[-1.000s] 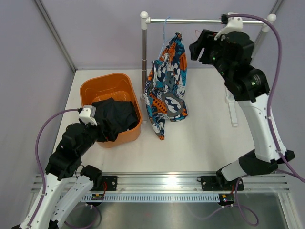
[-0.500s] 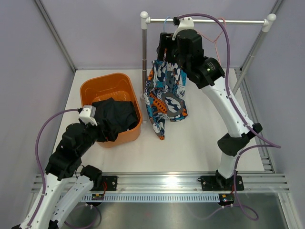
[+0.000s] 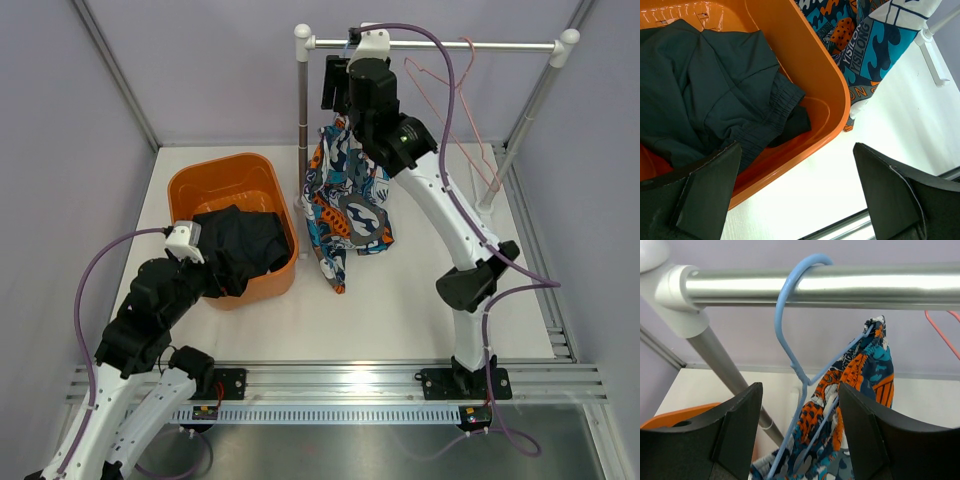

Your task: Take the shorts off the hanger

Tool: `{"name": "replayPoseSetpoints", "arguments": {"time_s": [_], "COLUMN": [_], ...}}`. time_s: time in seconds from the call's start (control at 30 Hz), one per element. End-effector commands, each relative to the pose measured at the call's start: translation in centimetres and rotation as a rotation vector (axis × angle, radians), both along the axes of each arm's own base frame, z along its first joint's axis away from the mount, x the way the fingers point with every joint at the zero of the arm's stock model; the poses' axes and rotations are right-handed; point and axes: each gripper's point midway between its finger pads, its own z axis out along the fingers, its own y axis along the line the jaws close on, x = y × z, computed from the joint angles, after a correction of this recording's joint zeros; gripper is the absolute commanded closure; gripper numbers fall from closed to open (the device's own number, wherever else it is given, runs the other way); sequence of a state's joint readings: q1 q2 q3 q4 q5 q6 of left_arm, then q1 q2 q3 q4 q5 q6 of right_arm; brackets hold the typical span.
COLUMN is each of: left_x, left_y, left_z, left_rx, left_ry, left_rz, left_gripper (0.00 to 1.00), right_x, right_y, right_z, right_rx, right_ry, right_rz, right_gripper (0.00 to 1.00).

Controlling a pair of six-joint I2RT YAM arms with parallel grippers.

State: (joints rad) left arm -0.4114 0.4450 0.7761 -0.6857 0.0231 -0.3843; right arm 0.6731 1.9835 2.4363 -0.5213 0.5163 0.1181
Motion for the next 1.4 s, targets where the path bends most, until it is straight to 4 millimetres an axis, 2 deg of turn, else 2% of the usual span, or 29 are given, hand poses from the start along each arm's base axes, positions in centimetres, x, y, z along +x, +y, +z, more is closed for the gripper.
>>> {"name": "replayPoseSetpoints", "arguments": {"time_s": [0.0,0.23,0.4,0.63,0.87,0.97,1.0,1.1,1.13,1.17,1.23,1.33,1.37], "left_x": [0.3,0.3,0.3,0.2,0.2,0.2,0.2,0.3,0.2,0.2,0.2,0.2,0.3], "left_y": [-0.3,-0.4,-0.4,-0.4,-0.4,-0.4,-0.5,-0.5,-0.5,-0.5,-0.5,-0.5,-0.5], "left_z": [0.9,0.9,0.9,0.9,0.9,0.9,0.9,0.9,0.9,0.9,0.8,0.9,0.9], "left_rx": [-0.018,-0.019,-0.019,-0.018,-0.018,-0.017,-0.018,-0.018,-0.017,-0.017,-0.018,-0.017,-0.019], "left_ry": [-0.045,-0.046,-0.046,-0.046,-0.044,-0.045,-0.044,-0.044,-0.045,-0.045,-0.043,-0.045,-0.044], "left_rz": [-0.011,-0.014,-0.016,-0.014,-0.017,-0.018,-0.02,-0.019,-0.018,-0.018,-0.017,-0.018,-0.017], "left_gripper": [0.01,0.01,0.01,0.01,0.01,0.01,0.01,0.01,0.01,0.01,0.01,0.01,0.01], "right_x": [1.1,2.2,2.7,3.1,3.2,3.1,3.1,3.0,2.9,2.6,2.2,1.3,0.7], "right_y": [-0.4,-1.0,-1.5,-1.4,-1.6,-1.6,-1.7,-1.9,-2.0,-2.1,-2.2,-2.7,-3.1], "right_z": [1.3,-0.3,-0.4,-1.1,-1.4,-1.2,-1.1,-1.0,-1.0,-0.6,-0.2,1.3,2.4], "right_rx": [0.004,-0.022,-0.038,-0.058,-0.068,-0.07,-0.069,-0.072,-0.075,-0.072,-0.072,-0.061,-0.049], "right_ry": [-0.057,-0.046,-0.06,-0.049,-0.044,-0.045,-0.046,-0.044,-0.042,-0.044,-0.044,-0.064,-0.079], "right_rz": [-0.068,-0.149,-0.182,-0.187,-0.196,-0.19,-0.19,-0.187,-0.186,-0.182,-0.173,-0.155,-0.152], "right_gripper": [0.3,0.34,0.37,0.48,0.51,0.63,0.73,0.87,0.96,1.0,1.0,1.0,1.0]}}
